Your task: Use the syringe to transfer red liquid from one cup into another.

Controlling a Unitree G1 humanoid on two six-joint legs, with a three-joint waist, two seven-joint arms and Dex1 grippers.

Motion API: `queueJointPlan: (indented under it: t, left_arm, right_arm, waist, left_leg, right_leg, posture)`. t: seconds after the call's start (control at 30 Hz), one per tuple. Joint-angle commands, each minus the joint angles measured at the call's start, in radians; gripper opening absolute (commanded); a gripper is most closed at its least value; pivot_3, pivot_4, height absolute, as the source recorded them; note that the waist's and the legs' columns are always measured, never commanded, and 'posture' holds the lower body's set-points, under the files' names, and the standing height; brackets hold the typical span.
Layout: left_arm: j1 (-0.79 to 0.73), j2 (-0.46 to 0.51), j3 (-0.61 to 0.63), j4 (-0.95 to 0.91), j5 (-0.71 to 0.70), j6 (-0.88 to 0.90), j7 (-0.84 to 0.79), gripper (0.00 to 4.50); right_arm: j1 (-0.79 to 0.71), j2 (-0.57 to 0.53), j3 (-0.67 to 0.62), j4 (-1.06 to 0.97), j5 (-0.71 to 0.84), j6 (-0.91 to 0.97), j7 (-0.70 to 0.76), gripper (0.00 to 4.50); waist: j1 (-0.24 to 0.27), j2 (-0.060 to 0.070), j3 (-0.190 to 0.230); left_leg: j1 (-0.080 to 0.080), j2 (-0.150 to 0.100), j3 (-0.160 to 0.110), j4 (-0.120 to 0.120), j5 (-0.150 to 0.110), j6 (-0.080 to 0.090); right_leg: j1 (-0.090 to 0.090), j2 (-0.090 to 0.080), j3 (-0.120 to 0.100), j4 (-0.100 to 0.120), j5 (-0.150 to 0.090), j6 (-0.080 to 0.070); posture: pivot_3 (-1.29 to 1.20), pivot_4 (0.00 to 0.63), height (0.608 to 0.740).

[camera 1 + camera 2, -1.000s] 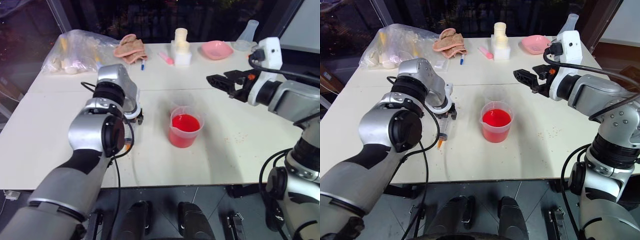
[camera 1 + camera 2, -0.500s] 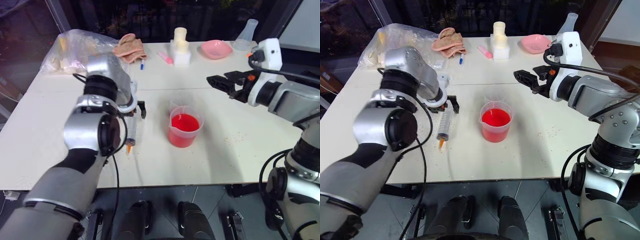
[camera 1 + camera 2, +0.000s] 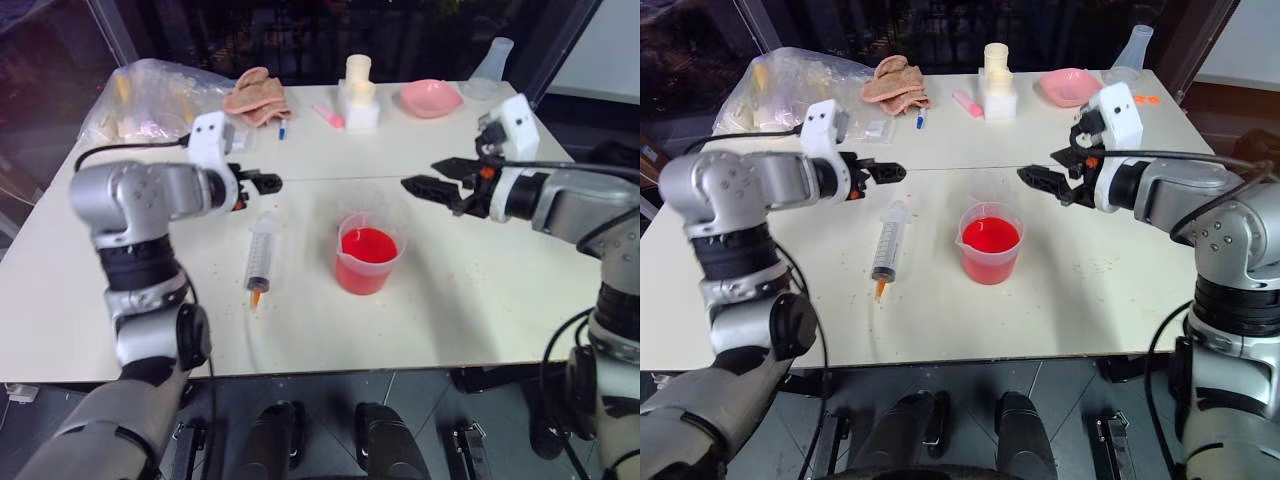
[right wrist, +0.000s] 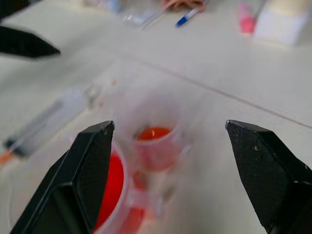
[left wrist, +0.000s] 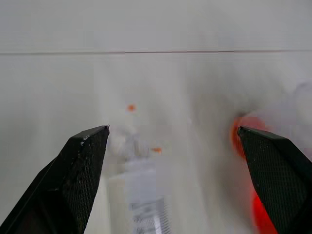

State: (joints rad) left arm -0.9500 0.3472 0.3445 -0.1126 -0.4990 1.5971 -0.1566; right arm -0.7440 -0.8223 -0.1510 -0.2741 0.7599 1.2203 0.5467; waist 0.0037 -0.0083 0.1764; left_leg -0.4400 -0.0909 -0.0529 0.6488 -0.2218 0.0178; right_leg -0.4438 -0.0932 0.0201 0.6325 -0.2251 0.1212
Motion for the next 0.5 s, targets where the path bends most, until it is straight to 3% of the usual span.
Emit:
queueJointPlan:
  t: [0.03, 0.27, 0.5]
  left_arm:
    - [0.074, 0.083, -0.013, -0.14, -0.084, -0.007, -0.118, 4.46]
    - [0.229, 0.294, -0.028, -0.25, -0.278, -0.002, -0.399, 4.46]
    - [0.302, 0.462, -0.035, -0.306, -0.436, -0.007, -0.574, 4.46]
  right_arm:
    - [0.02, -0.11, 0.021, -0.02, -0.034, -0.117, 0.164, 3.81]
    - [0.113, -0.262, 0.021, -0.031, -0.049, -0.261, 0.408, 3.81]
    - [0.155, -0.28, 0.048, -0.021, -0.097, -0.347, 0.476, 3.81]
  waist:
    - [0.001, 0.0, 0.0]
    - [0.003, 0.0, 0.0]
    - [0.001, 0.0, 0.0]
  left_leg:
    - [0.0, 0.0, 0.0, 0.0, 0.0, 0.0]
    - [0.001, 0.0, 0.0, 0.0, -0.002, 0.003]
    - [0.001, 0.001, 0.0, 0.001, -0.002, 0.004]
  right_leg:
    - [0.0, 0.0, 0.0, 0.0, 0.0, 0.0]
    - [0.001, 0.0, -0.001, -0.001, 0.0, 0.0]
    - [0.002, 0.0, -0.001, -0.001, 0.0, -0.001]
  posture:
    - [0.0, 0.15, 0.74]
    - [0.0, 0.15, 0.74]
    - [0.0, 0.15, 0.74]
